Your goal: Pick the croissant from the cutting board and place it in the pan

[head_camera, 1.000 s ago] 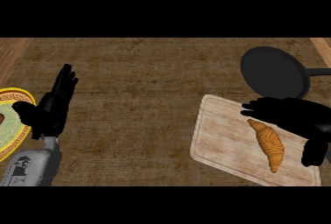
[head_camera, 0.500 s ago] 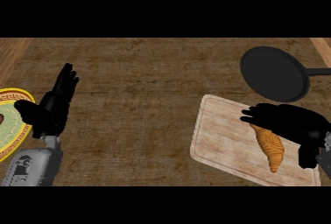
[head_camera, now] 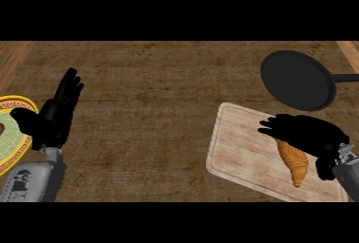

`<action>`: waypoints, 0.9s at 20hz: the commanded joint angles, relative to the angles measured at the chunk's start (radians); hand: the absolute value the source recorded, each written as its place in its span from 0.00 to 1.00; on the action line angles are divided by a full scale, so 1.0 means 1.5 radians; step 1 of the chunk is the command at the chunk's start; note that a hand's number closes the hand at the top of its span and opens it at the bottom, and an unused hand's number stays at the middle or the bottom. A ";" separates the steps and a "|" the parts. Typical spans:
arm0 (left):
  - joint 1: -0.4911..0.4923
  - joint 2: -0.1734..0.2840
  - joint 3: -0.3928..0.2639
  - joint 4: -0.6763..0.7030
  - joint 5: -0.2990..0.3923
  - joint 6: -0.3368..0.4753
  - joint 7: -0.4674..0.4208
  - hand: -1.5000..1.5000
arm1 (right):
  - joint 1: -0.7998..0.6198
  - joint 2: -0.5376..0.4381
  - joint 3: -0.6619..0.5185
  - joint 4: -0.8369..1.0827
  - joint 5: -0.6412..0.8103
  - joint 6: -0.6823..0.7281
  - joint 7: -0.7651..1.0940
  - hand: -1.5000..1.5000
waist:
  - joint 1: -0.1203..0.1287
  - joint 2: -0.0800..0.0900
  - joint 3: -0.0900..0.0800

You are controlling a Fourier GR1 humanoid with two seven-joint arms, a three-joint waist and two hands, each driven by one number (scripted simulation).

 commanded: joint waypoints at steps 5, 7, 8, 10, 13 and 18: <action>-0.018 -0.008 0.018 0.046 -0.007 -0.002 -0.030 0.50 | -0.005 0.024 0.011 0.069 0.077 -0.005 -0.033 0.00 | -0.001 0.000 0.000; -0.012 -0.017 0.009 0.035 -0.014 0.001 -0.025 0.50 | -0.023 0.039 0.000 0.066 0.071 0.030 -0.051 0.00 | -0.001 0.000 0.000; -0.016 -0.020 -0.003 0.000 -0.016 0.006 0.013 0.50 | -0.010 0.036 0.012 0.114 0.081 -0.029 -0.076 1.00 | 0.001 0.000 0.000; -0.010 -0.019 0.006 0.018 -0.016 0.008 -0.017 0.50 | -0.031 0.064 0.066 0.107 0.086 -0.031 -0.090 1.00 | 0.005 0.001 0.000; -0.009 -0.004 0.016 -0.033 0.006 -0.010 0.033 0.50 | 0.027 0.024 0.052 0.049 0.090 -0.065 -0.115 1.00 | -0.001 -0.001 0.000; 0.016 -0.023 0.005 -0.015 -0.010 -0.007 0.003 0.50 | 0.021 0.032 0.029 0.038 0.103 -0.046 -0.120 1.00 | -0.001 -0.001 0.000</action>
